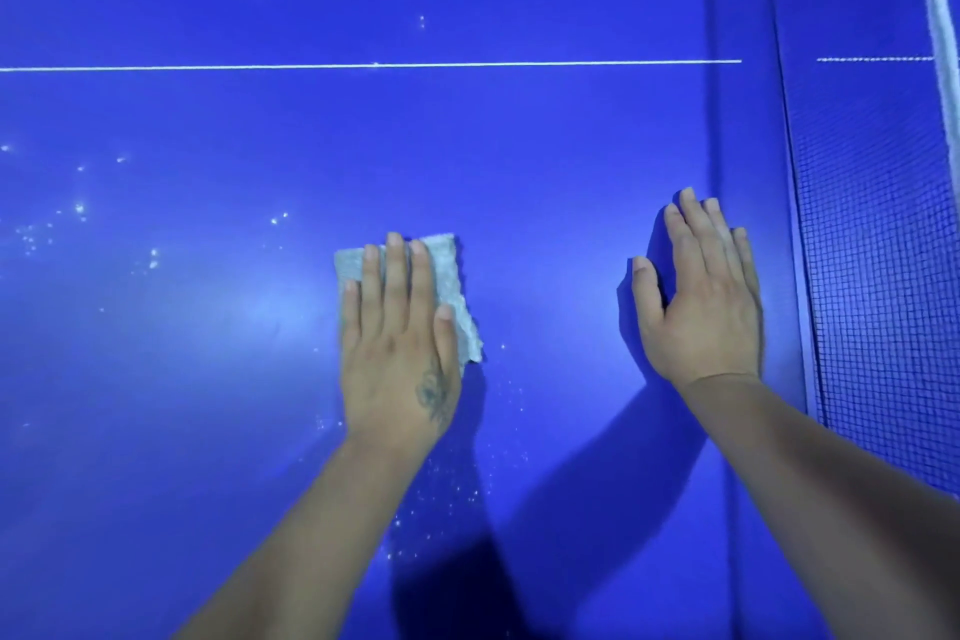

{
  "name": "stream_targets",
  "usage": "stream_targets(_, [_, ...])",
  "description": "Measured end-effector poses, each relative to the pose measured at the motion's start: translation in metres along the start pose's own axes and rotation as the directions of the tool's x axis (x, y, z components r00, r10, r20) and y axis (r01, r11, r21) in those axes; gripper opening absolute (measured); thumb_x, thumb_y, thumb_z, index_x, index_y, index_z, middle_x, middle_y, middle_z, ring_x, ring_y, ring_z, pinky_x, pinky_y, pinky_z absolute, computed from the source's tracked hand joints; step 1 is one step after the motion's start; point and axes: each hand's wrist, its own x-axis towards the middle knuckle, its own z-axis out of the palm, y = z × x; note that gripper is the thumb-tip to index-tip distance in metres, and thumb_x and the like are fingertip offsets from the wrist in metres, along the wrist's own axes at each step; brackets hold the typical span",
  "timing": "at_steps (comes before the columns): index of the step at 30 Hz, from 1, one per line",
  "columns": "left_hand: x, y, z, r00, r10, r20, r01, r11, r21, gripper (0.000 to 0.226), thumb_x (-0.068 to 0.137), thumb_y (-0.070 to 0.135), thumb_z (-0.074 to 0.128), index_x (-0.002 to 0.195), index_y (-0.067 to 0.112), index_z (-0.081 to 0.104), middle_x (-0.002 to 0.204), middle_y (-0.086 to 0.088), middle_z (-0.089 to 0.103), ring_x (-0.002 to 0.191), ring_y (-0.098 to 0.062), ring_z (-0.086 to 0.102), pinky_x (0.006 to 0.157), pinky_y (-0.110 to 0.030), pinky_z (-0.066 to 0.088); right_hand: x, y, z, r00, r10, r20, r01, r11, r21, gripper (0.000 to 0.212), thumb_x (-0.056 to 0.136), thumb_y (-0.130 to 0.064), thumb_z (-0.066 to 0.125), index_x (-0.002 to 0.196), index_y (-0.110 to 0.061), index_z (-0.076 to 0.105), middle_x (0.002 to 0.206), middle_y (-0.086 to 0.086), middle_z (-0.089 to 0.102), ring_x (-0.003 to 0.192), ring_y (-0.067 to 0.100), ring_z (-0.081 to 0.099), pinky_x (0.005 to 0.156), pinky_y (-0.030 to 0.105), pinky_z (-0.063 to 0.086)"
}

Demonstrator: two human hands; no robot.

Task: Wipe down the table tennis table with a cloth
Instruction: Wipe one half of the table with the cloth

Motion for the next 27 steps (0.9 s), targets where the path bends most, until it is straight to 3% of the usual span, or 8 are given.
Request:
stream_targets(5, [-0.011,0.069,0.014,0.988,0.154,0.011,-0.154,0.987,-0.051,0.063,0.115,0.034,0.02,0.173,0.013,0.007,0.181,-0.005,-0.002,0.167,-0.025,-0.008,0.135,-0.049,0.004,-0.002,0.0,0.002,1.0,-0.017,0.009,0.017,1.0,-0.011,0.059,0.112,-0.038,0.027,0.163,-0.009,0.037,0.175,0.0,0.026,0.164,0.019,0.015,0.134,0.046,0.012])
stream_targets(9, [0.031,0.101,0.023,0.937,0.349,0.01,-0.349,0.936,-0.046,0.063,0.115,0.036,0.018,0.172,0.012,0.011,0.181,-0.006,0.006,0.167,-0.026,-0.001,0.135,-0.048,0.006,-0.022,-0.003,-0.002,1.0,-0.018,0.016,0.018,1.0,0.017,0.058,0.113,-0.035,0.023,0.165,-0.01,0.034,0.176,0.002,0.023,0.164,0.02,0.014,0.134,0.045,0.012])
stream_targets(11, [0.06,0.098,0.022,0.928,0.373,0.025,-0.372,0.928,-0.027,0.064,0.114,0.038,0.015,0.172,0.013,0.014,0.18,-0.006,0.009,0.167,-0.026,0.003,0.135,-0.048,0.006,-0.043,-0.01,-0.005,1.0,-0.008,0.021,0.007,1.0,0.03,0.057,0.113,-0.033,0.026,0.165,-0.009,0.033,0.176,0.002,0.024,0.164,0.02,0.015,0.133,0.047,0.014])
stream_targets(14, [0.092,0.077,0.018,0.946,0.322,0.021,-0.322,0.946,-0.035,0.066,0.112,0.04,0.014,0.172,0.012,0.017,0.18,-0.007,0.014,0.167,-0.027,0.008,0.135,-0.047,0.004,-0.077,-0.021,-0.004,0.996,-0.055,0.07,0.056,0.998,0.0,0.057,0.113,-0.032,0.03,0.166,-0.01,0.031,0.176,0.001,0.021,0.165,0.02,0.013,0.133,0.049,0.015])
stream_targets(18, [0.089,0.025,0.009,0.988,0.153,-0.015,-0.154,0.986,-0.056,0.065,0.112,0.039,0.02,0.172,0.014,0.018,0.18,-0.007,0.016,0.167,-0.028,0.009,0.135,-0.048,0.008,-0.092,-0.025,-0.005,0.996,-0.056,0.074,0.056,0.998,0.0,0.057,0.11,-0.029,0.039,0.165,-0.011,0.035,0.176,-0.003,0.024,0.164,0.017,0.014,0.132,0.049,0.018])
stream_targets(23, [0.011,-0.022,-0.003,0.998,0.065,-0.024,-0.066,0.997,-0.043,0.062,0.115,0.034,0.022,0.171,0.009,0.016,0.18,-0.01,0.011,0.167,-0.027,0.002,0.135,-0.051,0.01,-0.09,-0.025,-0.005,0.997,-0.044,0.062,0.042,0.999,0.033,0.057,0.109,-0.028,0.04,0.163,-0.012,0.04,0.174,-0.004,0.027,0.164,0.017,0.016,0.131,0.05,0.022])
stream_targets(27, [-0.059,-0.013,-0.001,0.997,0.075,0.034,-0.075,0.997,-0.015,0.063,0.114,0.032,0.026,0.171,0.008,0.014,0.18,-0.01,0.007,0.167,-0.028,0.0,0.135,-0.053,0.01,-0.09,-0.025,-0.004,0.997,-0.037,0.06,0.035,0.999,0.035,0.055,0.109,-0.025,0.04,0.162,-0.012,0.04,0.174,-0.003,0.028,0.164,0.017,0.017,0.131,0.051,0.022])
